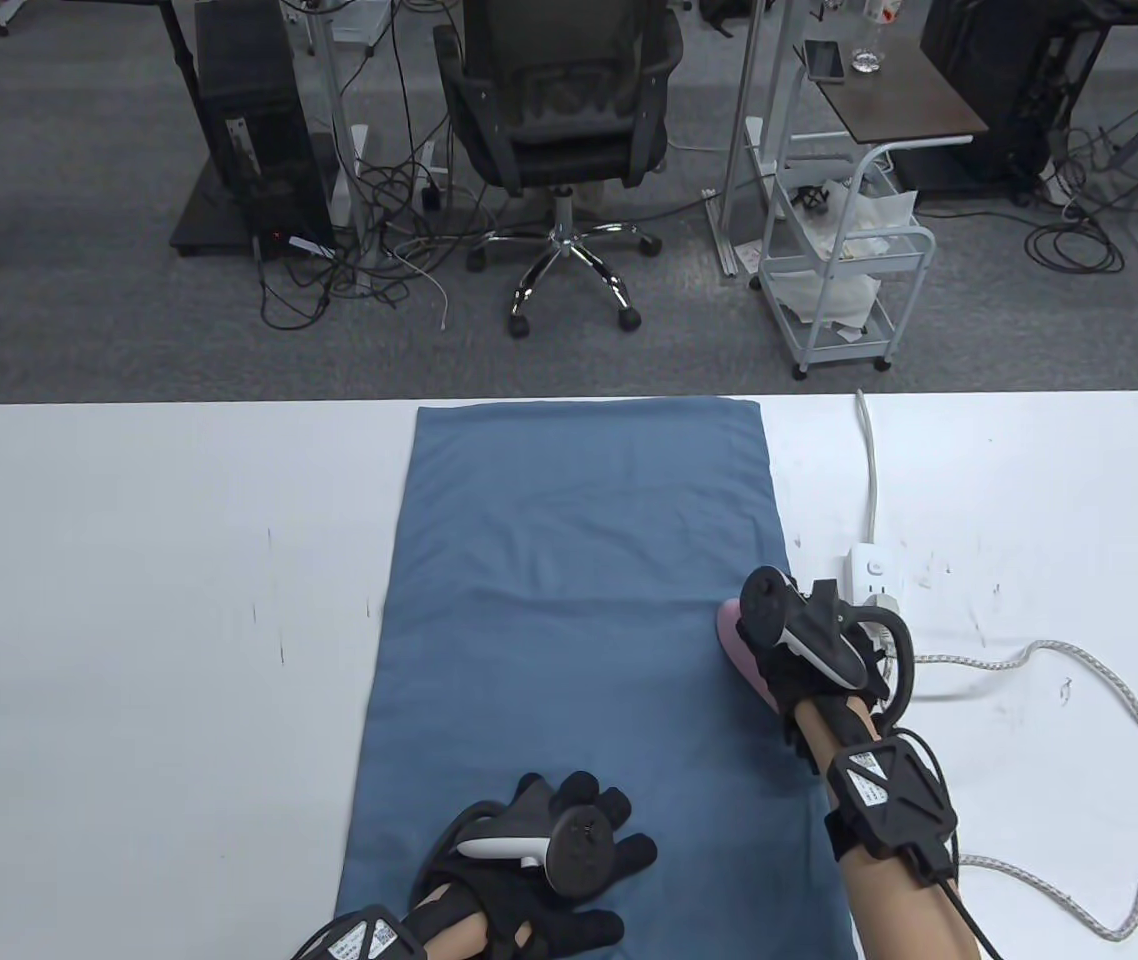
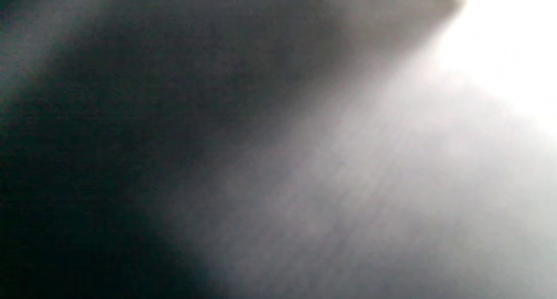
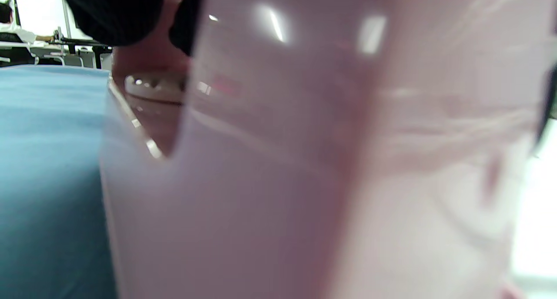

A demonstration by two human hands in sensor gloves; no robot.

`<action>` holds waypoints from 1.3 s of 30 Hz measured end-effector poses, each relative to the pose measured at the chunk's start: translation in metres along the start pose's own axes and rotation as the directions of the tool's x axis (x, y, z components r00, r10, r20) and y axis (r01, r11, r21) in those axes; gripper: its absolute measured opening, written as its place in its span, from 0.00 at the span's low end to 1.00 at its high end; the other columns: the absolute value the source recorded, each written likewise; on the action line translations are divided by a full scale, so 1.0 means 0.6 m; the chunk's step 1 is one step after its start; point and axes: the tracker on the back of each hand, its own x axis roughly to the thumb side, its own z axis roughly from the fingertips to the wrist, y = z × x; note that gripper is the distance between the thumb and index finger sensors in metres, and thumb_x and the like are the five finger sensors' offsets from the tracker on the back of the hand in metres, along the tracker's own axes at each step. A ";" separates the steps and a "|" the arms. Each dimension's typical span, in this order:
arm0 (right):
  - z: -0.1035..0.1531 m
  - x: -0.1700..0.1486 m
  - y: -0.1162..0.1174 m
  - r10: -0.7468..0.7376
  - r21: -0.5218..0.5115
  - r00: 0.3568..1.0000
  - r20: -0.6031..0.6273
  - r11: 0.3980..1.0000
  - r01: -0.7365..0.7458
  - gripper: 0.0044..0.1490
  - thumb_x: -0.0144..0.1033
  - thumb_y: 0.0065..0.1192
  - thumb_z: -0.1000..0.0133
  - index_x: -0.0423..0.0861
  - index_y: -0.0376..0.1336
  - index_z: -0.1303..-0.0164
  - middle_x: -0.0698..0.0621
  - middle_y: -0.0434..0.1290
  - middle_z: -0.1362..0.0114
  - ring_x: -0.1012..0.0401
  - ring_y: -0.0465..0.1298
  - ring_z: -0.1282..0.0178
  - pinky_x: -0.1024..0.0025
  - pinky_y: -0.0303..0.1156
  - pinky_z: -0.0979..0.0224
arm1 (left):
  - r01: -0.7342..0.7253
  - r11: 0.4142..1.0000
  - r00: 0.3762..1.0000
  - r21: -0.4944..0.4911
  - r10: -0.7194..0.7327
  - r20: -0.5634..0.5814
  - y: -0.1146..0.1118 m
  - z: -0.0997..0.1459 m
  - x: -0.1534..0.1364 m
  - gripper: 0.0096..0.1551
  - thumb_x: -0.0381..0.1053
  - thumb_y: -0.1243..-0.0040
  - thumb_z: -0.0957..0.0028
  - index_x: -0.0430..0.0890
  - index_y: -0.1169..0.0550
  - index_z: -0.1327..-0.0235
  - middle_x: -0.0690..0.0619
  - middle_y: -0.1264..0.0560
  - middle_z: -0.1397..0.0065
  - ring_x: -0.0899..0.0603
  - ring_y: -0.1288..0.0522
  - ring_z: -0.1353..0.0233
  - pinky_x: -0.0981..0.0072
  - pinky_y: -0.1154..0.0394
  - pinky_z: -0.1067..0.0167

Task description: Iron pillowcase with electric iron on table

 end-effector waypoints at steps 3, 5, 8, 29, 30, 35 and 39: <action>0.030 -0.014 -0.019 -0.147 -0.038 0.989 0.014 0.988 0.148 0.41 0.56 0.60 0.47 0.43 0.60 0.30 0.56 0.79 0.56 0.65 0.81 0.67 0.61 0.83 0.49 | 0.000 1.000 1.000 0.000 0.000 0.000 0.000 0.000 0.000 0.45 0.74 0.67 0.48 0.71 0.74 0.31 0.59 0.87 0.27 0.41 0.90 0.27 0.32 0.85 0.36; 0.056 -0.020 -0.040 -0.228 -0.051 0.973 0.043 0.972 0.230 0.41 0.56 0.60 0.47 0.43 0.60 0.30 0.56 0.79 0.56 0.65 0.81 0.67 0.61 0.83 0.49 | 0.000 1.000 1.000 0.000 0.000 0.000 0.000 0.000 0.000 0.45 0.74 0.67 0.49 0.71 0.74 0.32 0.59 0.87 0.27 0.41 0.90 0.27 0.32 0.85 0.36; 0.099 -0.025 -0.077 -0.286 -0.084 0.952 0.109 0.952 0.295 0.41 0.56 0.60 0.47 0.42 0.60 0.29 0.56 0.79 0.56 0.65 0.81 0.67 0.60 0.83 0.48 | -0.001 1.000 1.000 0.000 0.001 0.000 0.000 0.000 0.000 0.45 0.74 0.67 0.48 0.71 0.74 0.32 0.59 0.87 0.27 0.41 0.90 0.27 0.32 0.85 0.36; 0.185 -0.059 -0.133 -0.338 -0.170 0.920 0.199 0.913 0.372 0.42 0.56 0.60 0.46 0.42 0.61 0.28 0.55 0.80 0.55 0.64 0.81 0.66 0.60 0.83 0.48 | 0.020 0.987 0.996 0.161 -0.006 -0.088 0.087 -0.018 0.000 0.45 0.70 0.65 0.48 0.67 0.69 0.28 0.53 0.74 0.18 0.36 0.75 0.18 0.29 0.70 0.26; 0.185 -0.061 -0.133 -0.338 -0.173 0.920 0.198 0.912 0.372 0.42 0.56 0.60 0.46 0.42 0.61 0.28 0.55 0.80 0.55 0.64 0.81 0.66 0.60 0.83 0.48 | 0.002 0.986 0.994 0.166 0.017 -0.110 0.098 -0.028 -0.006 0.44 0.70 0.66 0.48 0.67 0.69 0.28 0.53 0.74 0.18 0.37 0.76 0.18 0.29 0.70 0.26; 0.185 -0.066 -0.132 -0.337 -0.170 0.922 0.194 0.914 0.369 0.42 0.56 0.60 0.47 0.42 0.61 0.28 0.55 0.80 0.55 0.64 0.81 0.66 0.60 0.83 0.48 | -0.040 0.984 0.980 0.176 0.073 -0.186 0.115 -0.065 -0.029 0.41 0.67 0.66 0.47 0.69 0.67 0.28 0.55 0.75 0.18 0.38 0.78 0.19 0.29 0.72 0.27; 0.185 -0.067 -0.132 -0.335 -0.169 0.922 0.193 0.914 0.368 0.42 0.56 0.60 0.46 0.42 0.61 0.28 0.55 0.80 0.55 0.64 0.81 0.66 0.60 0.82 0.48 | -0.044 0.994 0.982 0.103 0.061 -0.176 0.100 -0.076 -0.036 0.41 0.69 0.69 0.48 0.70 0.70 0.30 0.56 0.81 0.23 0.38 0.83 0.22 0.29 0.76 0.30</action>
